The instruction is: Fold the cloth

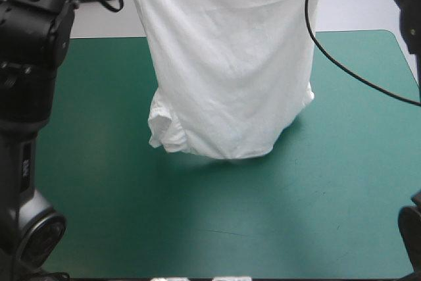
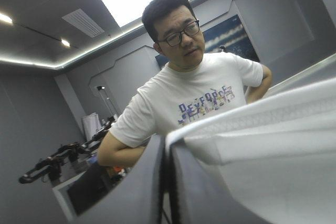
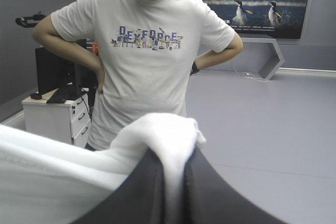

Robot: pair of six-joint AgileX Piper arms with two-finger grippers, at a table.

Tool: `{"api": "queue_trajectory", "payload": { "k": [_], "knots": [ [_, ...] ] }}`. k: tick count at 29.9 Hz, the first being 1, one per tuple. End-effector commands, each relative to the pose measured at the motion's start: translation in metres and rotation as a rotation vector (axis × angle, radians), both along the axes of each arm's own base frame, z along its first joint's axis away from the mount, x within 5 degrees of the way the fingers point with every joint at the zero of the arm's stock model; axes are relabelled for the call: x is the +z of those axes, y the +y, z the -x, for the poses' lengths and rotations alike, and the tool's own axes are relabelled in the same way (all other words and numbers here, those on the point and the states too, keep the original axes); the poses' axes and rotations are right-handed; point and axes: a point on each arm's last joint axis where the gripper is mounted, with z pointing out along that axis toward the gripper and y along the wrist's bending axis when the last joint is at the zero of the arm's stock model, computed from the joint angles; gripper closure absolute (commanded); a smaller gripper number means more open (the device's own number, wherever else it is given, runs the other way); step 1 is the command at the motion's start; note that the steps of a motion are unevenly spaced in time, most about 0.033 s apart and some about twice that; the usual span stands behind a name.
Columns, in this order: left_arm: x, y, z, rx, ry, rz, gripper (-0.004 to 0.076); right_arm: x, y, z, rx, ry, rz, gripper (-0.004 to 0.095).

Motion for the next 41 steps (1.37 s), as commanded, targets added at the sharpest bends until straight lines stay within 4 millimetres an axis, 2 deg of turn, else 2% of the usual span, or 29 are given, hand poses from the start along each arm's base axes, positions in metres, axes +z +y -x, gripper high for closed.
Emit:
{"api": "queue_trajectory", "payload": {
  "k": [1, 5, 7, 9, 11, 14, 17, 19, 23, 27, 29, 33, 38, 41],
  "knots": [
    [0.013, 0.020, -0.020, -0.109, -0.215, 0.147, 0.0733, 0.017, -0.016, -0.013, -0.044, -0.177, -0.033, 0.0921],
    [0.007, 0.041, -0.056, -0.216, -0.383, 0.304, 0.0733, 0.018, -0.041, -0.042, -0.038, -0.275, -0.118, 0.0921],
    [0.006, 0.058, -0.067, -0.251, -0.459, 0.396, 0.0733, 0.019, -0.052, -0.046, -0.037, -0.297, -0.140, 0.0921],
    [0.002, 0.076, -0.080, -0.257, -0.455, 0.471, 0.0733, 0.014, -0.064, -0.053, -0.041, -0.282, -0.158, 0.0921],
    [-0.005, 0.085, -0.093, -0.235, -0.371, 0.507, 0.0732, 0.006, -0.069, -0.061, -0.040, -0.234, -0.151, 0.0921],
    [-0.023, 0.084, -0.113, -0.195, -0.182, 0.525, 0.0732, -0.014, -0.071, -0.078, -0.040, -0.102, -0.139, 0.0921],
    [-0.047, 0.074, -0.131, -0.173, 0.044, 0.466, 0.0733, -0.034, -0.070, -0.092, -0.025, 0.051, -0.124, 0.0921],
    [-0.063, 0.063, -0.136, -0.213, 0.206, 0.390, 0.0733, -0.052, -0.069, -0.100, -0.024, 0.167, -0.110, 0.0921],
    [-0.085, 0.047, -0.138, -0.320, 0.441, 0.278, 0.0734, -0.082, -0.069, -0.108, -0.023, 0.355, -0.095, 0.0921],
    [-0.104, 0.041, -0.133, -0.361, 0.662, 0.230, 0.0734, -0.111, -0.064, -0.108, 0.035, 0.535, -0.069, 0.0921],
    [-0.114, 0.039, -0.130, -0.374, 0.776, 0.233, 0.0734, -0.120, -0.062, -0.106, 0.051, 0.589, -0.075, 0.0921],
    [-0.131, 0.037, -0.126, -0.373, 0.971, 0.235, 0.0734, -0.139, -0.055, -0.095, 0.084, 0.717, -0.046, 0.0921],
    [-0.142, 0.032, -0.125, -0.381, 1.073, 0.318, 0.0734, -0.163, -0.040, -0.078, 0.123, 0.852, -0.009, 0.0921],
    [-0.159, 0.024, -0.121, -0.370, 1.168, 0.308, 0.0734, -0.172, -0.034, -0.070, 0.131, 0.895, 0.009, 0.0921]
  ]
}}
